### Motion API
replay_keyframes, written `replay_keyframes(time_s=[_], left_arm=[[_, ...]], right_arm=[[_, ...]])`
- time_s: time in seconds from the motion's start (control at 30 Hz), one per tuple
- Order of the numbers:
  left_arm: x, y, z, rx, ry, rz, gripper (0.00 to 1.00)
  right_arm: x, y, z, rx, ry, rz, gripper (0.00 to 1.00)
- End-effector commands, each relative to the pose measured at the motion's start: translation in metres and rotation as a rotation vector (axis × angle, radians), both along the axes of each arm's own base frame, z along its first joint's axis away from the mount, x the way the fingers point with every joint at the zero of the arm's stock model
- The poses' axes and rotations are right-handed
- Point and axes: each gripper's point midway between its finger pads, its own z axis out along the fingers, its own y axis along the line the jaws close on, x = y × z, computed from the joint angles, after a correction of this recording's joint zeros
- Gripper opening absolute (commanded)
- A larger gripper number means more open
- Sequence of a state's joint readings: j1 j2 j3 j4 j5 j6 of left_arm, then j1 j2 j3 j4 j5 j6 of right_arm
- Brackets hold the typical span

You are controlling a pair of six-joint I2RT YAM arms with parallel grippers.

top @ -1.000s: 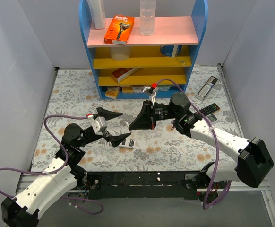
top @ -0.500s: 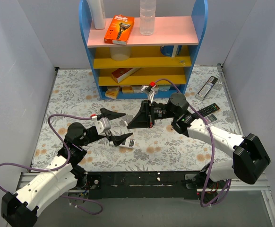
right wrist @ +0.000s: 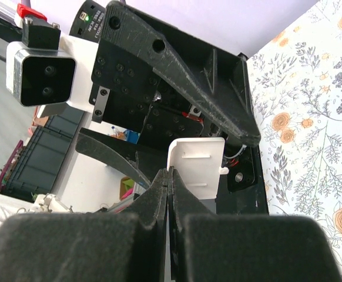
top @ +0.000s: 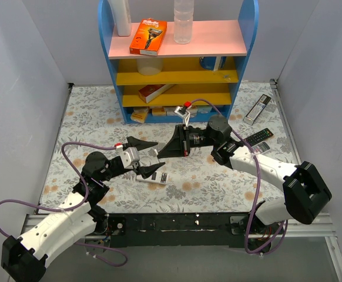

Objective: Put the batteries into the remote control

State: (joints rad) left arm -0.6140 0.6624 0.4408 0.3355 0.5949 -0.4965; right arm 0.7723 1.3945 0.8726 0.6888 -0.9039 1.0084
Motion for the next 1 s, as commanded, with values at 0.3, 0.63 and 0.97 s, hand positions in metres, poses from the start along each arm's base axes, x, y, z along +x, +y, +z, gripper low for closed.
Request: replay_keyframes(time_s=[0.3,0.63,0.97], left_arm=[[0.000,-0.001,0.011,-0.012,-0.047,0.005,0.52],[0.005,-0.004,-0.002,0.028,0.009,0.006,0.35],[0.010,-0.008,-0.030,0.128,0.166,0.004,0.28]], right_arm=[[0.005,-0.006,0.014,0.068,0.003,-0.017,0.01],[0.009,-0.005,0.002,0.010,0.023,-0.031,0.06],[0.043,-0.011,-0.020,-0.244,-0.128,-0.223,0.54]])
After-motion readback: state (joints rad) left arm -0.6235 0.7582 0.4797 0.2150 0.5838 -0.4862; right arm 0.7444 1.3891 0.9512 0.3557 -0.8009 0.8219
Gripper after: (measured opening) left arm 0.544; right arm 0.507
